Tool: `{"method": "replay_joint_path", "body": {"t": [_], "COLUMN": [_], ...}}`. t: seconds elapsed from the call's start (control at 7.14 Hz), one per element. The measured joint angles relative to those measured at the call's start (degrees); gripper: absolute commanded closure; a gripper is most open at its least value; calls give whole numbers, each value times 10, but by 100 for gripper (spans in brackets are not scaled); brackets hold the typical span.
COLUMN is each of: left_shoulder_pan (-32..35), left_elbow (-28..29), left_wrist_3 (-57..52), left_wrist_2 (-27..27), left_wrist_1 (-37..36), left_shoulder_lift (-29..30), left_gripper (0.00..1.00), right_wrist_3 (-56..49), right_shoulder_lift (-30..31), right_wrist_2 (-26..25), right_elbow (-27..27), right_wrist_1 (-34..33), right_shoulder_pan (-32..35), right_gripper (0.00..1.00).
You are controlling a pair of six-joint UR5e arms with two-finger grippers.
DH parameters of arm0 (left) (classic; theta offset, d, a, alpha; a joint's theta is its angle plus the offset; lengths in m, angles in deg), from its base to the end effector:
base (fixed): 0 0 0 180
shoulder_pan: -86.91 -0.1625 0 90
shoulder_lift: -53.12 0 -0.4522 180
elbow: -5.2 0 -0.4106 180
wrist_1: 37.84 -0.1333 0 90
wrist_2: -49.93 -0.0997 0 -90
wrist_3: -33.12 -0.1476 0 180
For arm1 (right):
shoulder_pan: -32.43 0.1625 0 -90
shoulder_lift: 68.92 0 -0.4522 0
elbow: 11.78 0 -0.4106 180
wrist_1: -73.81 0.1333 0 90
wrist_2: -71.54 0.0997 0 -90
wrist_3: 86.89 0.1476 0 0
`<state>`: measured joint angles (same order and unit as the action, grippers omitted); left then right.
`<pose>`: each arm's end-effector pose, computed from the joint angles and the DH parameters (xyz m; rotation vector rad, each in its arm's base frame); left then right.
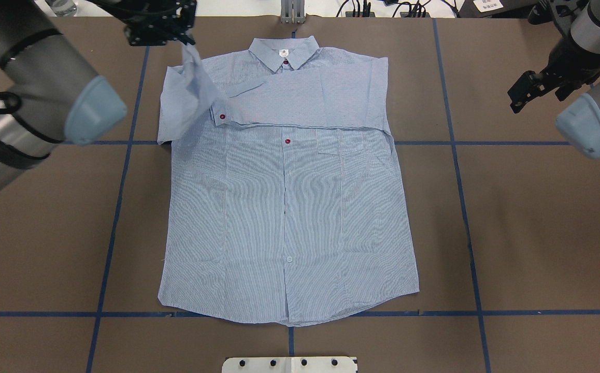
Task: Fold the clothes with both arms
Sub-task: 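Lift the sleeve and carry it over the shirt toward the collar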
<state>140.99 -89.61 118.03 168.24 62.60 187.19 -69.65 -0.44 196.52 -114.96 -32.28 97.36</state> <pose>0.3871 -0.6422 0.1586 0.1111 1.1132 -0.5100 -0.2256 -0.5972 0.4322 0.0752 -0.6791 -0.2304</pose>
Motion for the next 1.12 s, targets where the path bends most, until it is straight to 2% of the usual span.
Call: {"method": "replay_joint_path", "body": {"t": [0.28, 0.7, 1.12], "left_shoulder_pan": [-28, -48, -55], "left_elbow": [123, 187, 253], "left_wrist_3": [82, 167, 285], "left_wrist_2": [-16, -19, -46], "left_wrist_1": [106, 176, 299], "left_shoulder_lift": [61, 95, 110], "left_gripper": [100, 100, 100], "right_wrist_3": [-2, -1, 0], "right_shoulder_lift": [5, 10, 11], "right_wrist_2": [2, 3, 3], "right_elbow": [2, 6, 6], "right_wrist_1": [1, 12, 13], "right_shoulder_pan": [2, 2, 2], "right_gripper": [0, 0, 0]}}
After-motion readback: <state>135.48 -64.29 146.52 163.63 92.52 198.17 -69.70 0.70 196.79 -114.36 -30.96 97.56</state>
